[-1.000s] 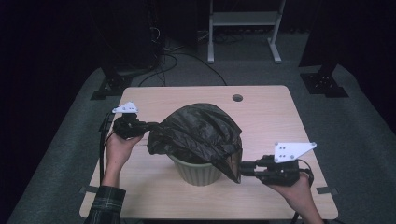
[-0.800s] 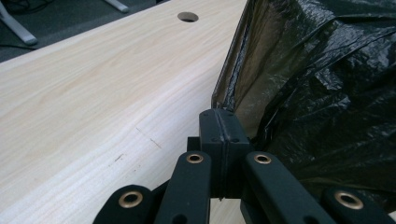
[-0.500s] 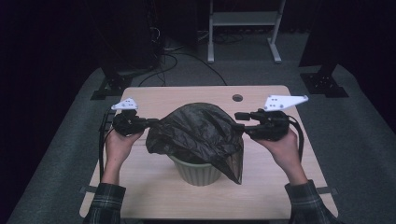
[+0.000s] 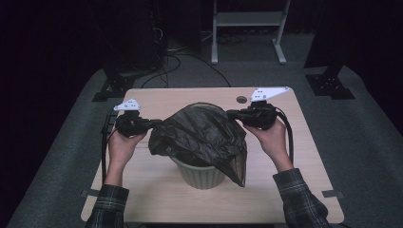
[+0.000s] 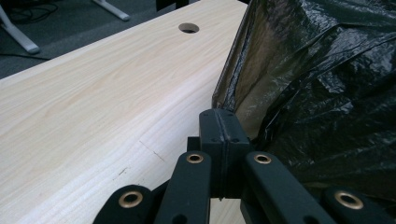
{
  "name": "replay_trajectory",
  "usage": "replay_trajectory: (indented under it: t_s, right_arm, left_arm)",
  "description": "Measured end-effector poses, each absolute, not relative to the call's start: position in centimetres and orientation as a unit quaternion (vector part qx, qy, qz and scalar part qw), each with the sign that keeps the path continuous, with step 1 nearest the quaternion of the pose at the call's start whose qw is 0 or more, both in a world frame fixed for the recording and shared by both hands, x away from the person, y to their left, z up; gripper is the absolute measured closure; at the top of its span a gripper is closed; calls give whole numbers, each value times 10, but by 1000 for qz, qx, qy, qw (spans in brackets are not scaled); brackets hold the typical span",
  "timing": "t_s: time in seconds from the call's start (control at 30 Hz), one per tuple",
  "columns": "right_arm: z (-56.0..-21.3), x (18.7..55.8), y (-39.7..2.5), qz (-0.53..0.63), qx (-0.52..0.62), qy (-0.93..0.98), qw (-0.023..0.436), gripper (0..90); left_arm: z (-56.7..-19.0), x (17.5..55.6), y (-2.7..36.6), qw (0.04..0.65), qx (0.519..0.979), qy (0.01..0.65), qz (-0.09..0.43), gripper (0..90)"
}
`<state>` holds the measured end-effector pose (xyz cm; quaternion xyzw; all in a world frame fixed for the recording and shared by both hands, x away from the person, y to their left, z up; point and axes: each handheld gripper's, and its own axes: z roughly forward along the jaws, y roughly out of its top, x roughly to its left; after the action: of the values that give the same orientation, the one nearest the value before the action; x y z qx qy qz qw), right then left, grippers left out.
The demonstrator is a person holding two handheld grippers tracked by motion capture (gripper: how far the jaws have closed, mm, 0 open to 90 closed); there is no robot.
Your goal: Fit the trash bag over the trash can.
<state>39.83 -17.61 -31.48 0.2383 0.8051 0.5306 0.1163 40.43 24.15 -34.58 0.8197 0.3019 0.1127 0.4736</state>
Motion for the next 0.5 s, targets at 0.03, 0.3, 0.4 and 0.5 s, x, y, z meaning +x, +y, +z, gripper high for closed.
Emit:
replay_trajectory:
  t_s: [0.03, 0.3, 0.4, 0.5]
  right_arm:
    - [-315, 399, -177, 534, 242, 802, 117, 896]
    - [-321, 407, -176, 536, 261, 796, 102, 642]
    - [-323, 409, -174, 534, 261, 798, 102, 764]
    - [-319, 410, -175, 547, 259, 788, 109, 899]
  left_arm:
    - [-346, 404, 241, 474, 820, 302, 113, 900]
    - [-347, 405, 239, 473, 821, 300, 111, 900]
    - [-346, 405, 239, 473, 820, 301, 113, 900]
    - [-345, 407, 239, 474, 818, 302, 119, 900]
